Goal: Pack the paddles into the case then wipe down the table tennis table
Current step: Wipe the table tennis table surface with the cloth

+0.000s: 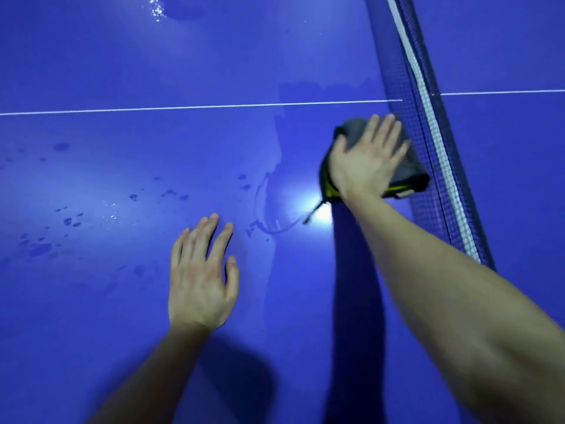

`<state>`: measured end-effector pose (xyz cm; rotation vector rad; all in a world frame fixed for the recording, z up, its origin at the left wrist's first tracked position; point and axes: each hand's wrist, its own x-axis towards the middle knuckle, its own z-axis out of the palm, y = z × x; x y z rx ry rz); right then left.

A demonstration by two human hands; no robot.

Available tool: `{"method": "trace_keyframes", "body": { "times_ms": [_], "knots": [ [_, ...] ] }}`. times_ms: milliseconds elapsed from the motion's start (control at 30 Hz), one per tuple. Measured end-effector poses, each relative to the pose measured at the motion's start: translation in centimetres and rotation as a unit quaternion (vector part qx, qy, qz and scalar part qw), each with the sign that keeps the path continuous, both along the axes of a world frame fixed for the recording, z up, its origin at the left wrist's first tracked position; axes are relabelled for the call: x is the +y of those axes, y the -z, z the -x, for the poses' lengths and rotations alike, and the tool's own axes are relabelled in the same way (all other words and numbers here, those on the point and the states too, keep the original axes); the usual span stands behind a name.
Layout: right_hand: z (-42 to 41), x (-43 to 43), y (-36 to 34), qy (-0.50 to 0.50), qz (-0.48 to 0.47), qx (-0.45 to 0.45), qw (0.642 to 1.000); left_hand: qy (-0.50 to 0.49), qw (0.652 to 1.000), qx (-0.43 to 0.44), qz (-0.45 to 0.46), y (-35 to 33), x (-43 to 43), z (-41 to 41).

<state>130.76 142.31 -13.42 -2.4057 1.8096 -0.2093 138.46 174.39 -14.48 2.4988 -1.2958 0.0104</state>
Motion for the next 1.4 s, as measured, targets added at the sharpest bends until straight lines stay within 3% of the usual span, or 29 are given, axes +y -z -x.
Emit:
{"method": "trace_keyframes", "body": {
  "times_ms": [33, 100, 167, 233, 267, 300, 367, 433, 500, 567, 667, 767, 833, 900, 1033, 1167, 1267, 1400],
  "knots": [
    [-3.1, 1.2, -0.1, -0.031, -0.003, 0.002, 1.0, 0.002, 1.0, 0.0, 0.002, 0.1, 0.0, 0.1],
    [-8.8, 5.1, -0.4, -0.215, 0.006, 0.004, 0.977, 0.007, 1.0, -0.002, 0.003, 0.2, 0.0, 0.0],
    [-11.7, 10.0, -0.7, -0.427, -0.003, 0.015, 0.904, 0.004, 1.0, -0.006, -0.001, 0.2, 0.2, -0.1],
    [-11.1, 11.2, -0.5, -0.54, -0.021, 0.014, 0.841, 0.004, 1.0, -0.006, -0.005, 0.2, 0.2, -0.1],
    [-10.0, 9.7, -0.3, -0.549, -0.025, -0.013, 0.835, 0.006, 1.0, -0.003, -0.007, 0.2, 0.2, -0.1],
    [-8.6, 7.2, 0.1, -0.52, -0.023, -0.04, 0.853, 0.008, 1.0, 0.002, -0.007, 0.1, 0.2, -0.2],
    [-4.9, -0.2, 0.7, -0.382, 0.009, -0.061, 0.922, 0.007, 1.0, 0.011, -0.001, 0.1, 0.1, -0.3],
    [-0.2, -7.1, 0.3, -0.2, 0.007, -0.023, 0.98, 0.005, 1.0, 0.017, 0.006, 0.2, 0.1, -0.2],
    [1.5, -9.5, -0.4, -0.076, -0.02, -0.012, 0.997, 0.005, 1.0, 0.019, 0.008, 0.2, 0.1, -0.2],
    [-0.9, -7.2, -0.5, -0.034, -0.017, -0.004, 0.999, 0.006, 1.0, 0.021, 0.008, 0.1, 0.2, -0.1],
    [-7.9, 0.9, -0.1, -0.179, 0.005, -0.008, 0.984, 0.005, 1.0, 0.015, -0.002, 0.0, 0.1, -0.1],
    [-12.8, 9.8, -0.4, -0.415, -0.009, 0.016, 0.91, 0.002, 1.0, 0.004, -0.02, 0.1, 0.2, -0.1],
    [-12.3, 10.1, -0.5, -0.489, -0.025, 0.018, 0.872, 0.002, 1.0, 0.0, -0.023, 0.0, 0.2, 0.0],
    [-9.4, 6.3, -0.3, -0.451, -0.023, -0.02, 0.892, 0.001, 1.0, 0.002, -0.023, 0.0, 0.3, -0.1],
    [0.7, -4.7, -0.1, -0.185, 0.003, -0.022, 0.982, -0.002, 1.0, 0.017, -0.019, 0.0, 0.2, 0.0],
    [2.8, -5.2, -1.0, -0.043, -0.011, -0.03, 0.999, -0.002, 1.0, 0.019, -0.014, 0.0, 0.2, -0.1],
    [-0.6, 3.8, -0.5, -0.13, 0.015, -0.027, 0.991, 0.0, 1.0, 0.017, -0.011, 0.0, 0.1, 0.1],
    [-2.6, 13.5, -0.6, -0.372, -0.017, -0.023, 0.928, 0.005, 1.0, 0.004, -0.013, 0.0, 0.1, 0.2]
  ]
}}
